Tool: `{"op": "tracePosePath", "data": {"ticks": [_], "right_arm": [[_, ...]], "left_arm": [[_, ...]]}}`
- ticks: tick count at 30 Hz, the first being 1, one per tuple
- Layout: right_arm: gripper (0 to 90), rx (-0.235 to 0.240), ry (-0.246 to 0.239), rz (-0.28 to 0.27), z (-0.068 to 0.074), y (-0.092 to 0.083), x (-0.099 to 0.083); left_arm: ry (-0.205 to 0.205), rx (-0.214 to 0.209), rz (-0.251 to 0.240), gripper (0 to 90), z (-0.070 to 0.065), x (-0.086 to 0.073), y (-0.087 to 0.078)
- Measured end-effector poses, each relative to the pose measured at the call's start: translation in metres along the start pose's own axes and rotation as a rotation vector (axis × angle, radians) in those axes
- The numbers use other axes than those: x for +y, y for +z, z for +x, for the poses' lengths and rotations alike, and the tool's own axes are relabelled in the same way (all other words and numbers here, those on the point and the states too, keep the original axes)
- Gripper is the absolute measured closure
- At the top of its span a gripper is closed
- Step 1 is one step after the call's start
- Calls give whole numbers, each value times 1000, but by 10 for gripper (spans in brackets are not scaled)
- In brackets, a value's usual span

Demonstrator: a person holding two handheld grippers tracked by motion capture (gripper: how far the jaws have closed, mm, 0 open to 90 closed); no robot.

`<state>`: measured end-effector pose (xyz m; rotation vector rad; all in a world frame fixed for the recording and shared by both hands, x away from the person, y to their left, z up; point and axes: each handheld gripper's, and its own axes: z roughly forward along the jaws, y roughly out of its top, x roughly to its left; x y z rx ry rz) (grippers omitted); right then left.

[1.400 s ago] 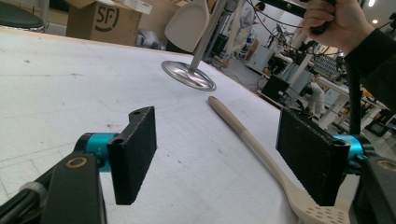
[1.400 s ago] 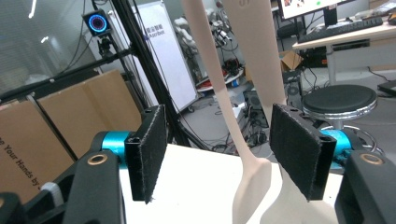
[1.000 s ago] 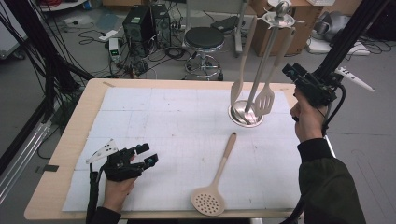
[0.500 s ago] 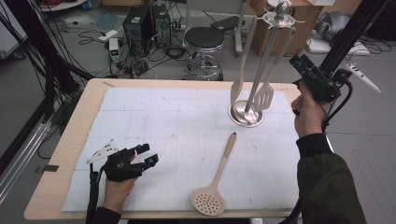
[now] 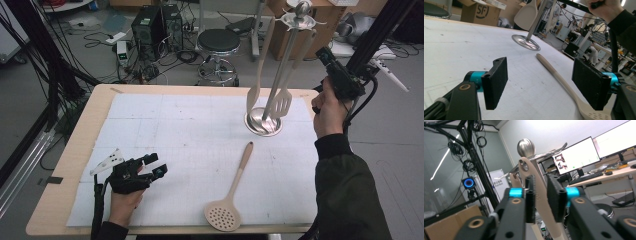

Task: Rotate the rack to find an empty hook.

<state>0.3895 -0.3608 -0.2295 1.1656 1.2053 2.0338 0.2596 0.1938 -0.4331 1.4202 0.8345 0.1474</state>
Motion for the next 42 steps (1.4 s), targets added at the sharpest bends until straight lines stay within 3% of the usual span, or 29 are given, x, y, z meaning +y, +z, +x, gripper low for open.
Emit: {"op": "tracePosePath", "data": {"ticks": [4,19,23,29,42], "right_arm": [[896,-3,10,-10,-1,5,0],[897,0,47,-38,1,25,16],[897,2,28,-30,3,30,20],[897,17,43,-30,6,33,19],[897,42,-7,-5,13,30,22]], "left_arm": [[-4,0,2,295,2,0,-1],[-8,-2,5,294,4,-1,-2],[-9,1,1,294,3,-1,-3],[-5,5,-3,294,3,-1,-4],[-2,2,0,294,1,-1,-2]]}}
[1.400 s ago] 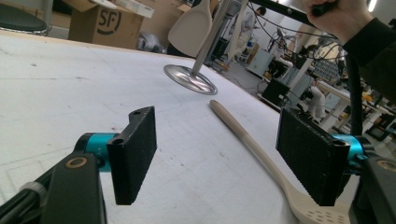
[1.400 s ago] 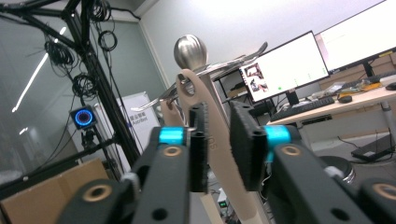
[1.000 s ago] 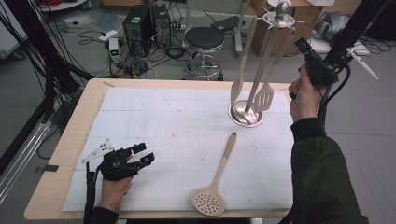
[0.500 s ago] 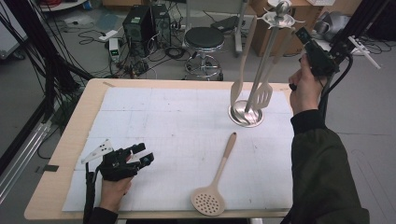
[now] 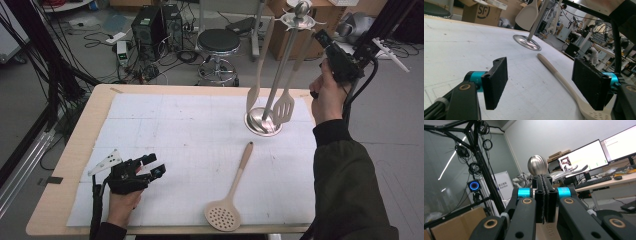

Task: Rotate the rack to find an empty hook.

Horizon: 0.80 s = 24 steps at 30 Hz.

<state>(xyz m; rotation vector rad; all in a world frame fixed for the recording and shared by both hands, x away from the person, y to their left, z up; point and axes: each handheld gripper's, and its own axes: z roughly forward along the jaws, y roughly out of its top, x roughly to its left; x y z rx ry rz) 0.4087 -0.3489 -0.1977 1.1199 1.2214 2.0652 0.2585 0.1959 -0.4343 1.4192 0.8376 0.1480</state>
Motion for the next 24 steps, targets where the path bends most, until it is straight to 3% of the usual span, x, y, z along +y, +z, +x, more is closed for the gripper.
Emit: {"op": "tracePosePath", "data": {"ticks": [13,24], "right_arm": [[897,0,-20,24,0,3,-1],[897,15,-48,40,8,3,-2]], "left_arm": [[0,1,-2,294,1,0,-1],[3,1,-3,294,0,1,-1]]}}
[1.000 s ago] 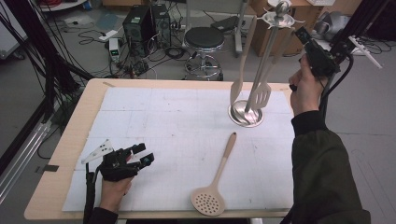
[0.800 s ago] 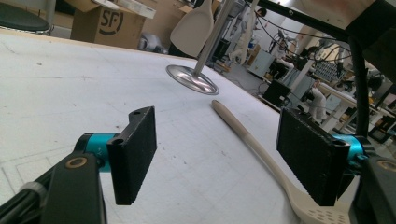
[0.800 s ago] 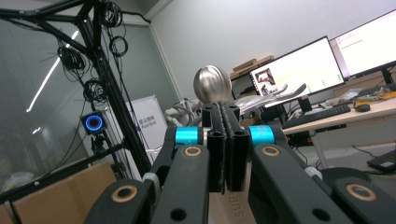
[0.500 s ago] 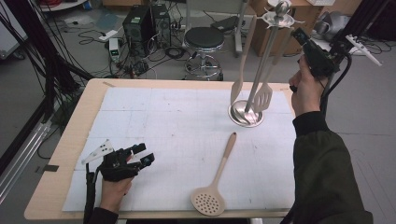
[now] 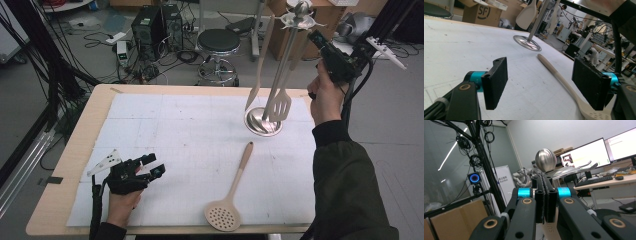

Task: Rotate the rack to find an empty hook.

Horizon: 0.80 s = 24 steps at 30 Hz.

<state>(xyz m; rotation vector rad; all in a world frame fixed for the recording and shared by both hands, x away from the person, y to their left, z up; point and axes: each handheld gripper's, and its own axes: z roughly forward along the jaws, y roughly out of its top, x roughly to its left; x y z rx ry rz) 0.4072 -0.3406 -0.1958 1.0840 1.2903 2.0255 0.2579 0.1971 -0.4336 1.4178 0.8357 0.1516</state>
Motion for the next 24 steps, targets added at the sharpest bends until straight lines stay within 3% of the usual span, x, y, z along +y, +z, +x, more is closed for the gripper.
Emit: {"op": "tracePosePath", "data": {"ticks": [24], "right_arm": [[897,31,-16,24,13,9,-8]], "left_arm": [[0,-1,-6,294,0,0,0]]}}
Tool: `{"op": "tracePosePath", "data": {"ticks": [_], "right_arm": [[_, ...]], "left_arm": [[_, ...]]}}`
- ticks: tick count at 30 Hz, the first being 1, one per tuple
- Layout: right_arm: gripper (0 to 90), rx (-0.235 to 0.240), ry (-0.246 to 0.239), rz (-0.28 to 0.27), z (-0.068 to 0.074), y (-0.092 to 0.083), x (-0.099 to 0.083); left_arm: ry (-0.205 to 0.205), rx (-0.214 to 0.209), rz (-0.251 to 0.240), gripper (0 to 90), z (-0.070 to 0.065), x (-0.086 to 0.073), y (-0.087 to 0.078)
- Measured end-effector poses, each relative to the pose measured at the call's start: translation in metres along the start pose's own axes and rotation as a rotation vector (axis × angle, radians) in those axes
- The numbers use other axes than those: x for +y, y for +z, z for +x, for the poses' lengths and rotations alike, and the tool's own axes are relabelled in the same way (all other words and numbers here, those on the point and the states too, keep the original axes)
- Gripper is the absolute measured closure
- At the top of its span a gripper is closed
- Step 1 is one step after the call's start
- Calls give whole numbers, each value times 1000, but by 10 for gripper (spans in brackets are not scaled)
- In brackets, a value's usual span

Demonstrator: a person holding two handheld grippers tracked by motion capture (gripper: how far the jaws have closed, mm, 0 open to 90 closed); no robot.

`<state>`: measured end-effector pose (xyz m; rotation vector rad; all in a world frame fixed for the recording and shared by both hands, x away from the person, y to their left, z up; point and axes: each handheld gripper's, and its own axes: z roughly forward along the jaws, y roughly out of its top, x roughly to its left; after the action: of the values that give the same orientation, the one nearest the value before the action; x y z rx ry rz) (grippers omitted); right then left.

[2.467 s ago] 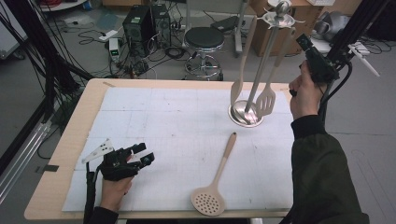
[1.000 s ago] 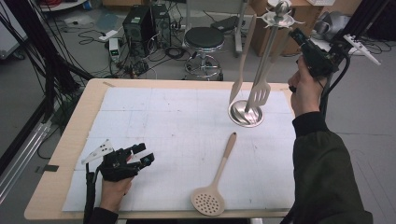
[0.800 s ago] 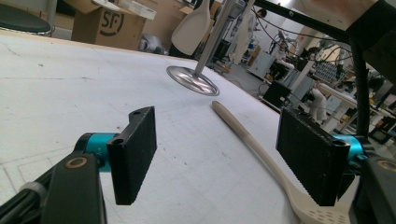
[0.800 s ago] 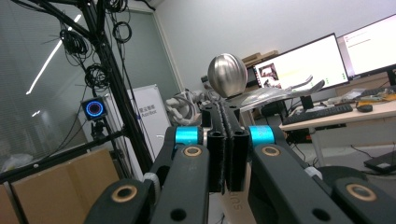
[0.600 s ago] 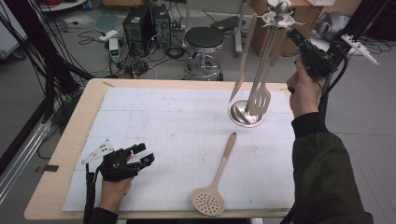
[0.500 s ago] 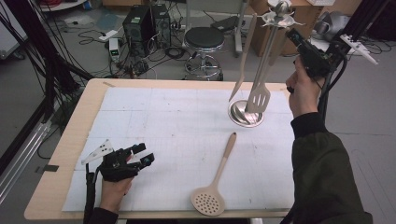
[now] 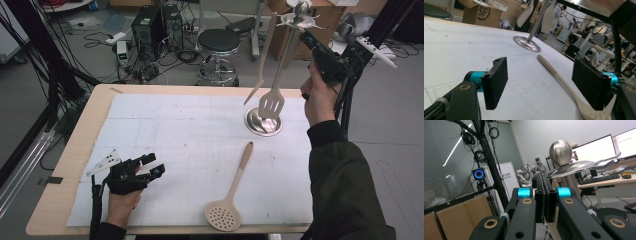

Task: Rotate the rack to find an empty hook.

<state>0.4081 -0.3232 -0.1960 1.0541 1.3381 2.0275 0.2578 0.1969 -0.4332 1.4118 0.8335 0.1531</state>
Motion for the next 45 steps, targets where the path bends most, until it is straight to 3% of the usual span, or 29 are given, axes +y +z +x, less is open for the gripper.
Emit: {"op": "tracePosePath", "data": {"ticks": [31,45], "right_arm": [[895,20,0,45,13,18,-6],[592,52,-1,66,13,6,-12]], "left_arm": [[-3,-6,0,295,3,1,1],[5,-6,0,294,0,1,1]]}}
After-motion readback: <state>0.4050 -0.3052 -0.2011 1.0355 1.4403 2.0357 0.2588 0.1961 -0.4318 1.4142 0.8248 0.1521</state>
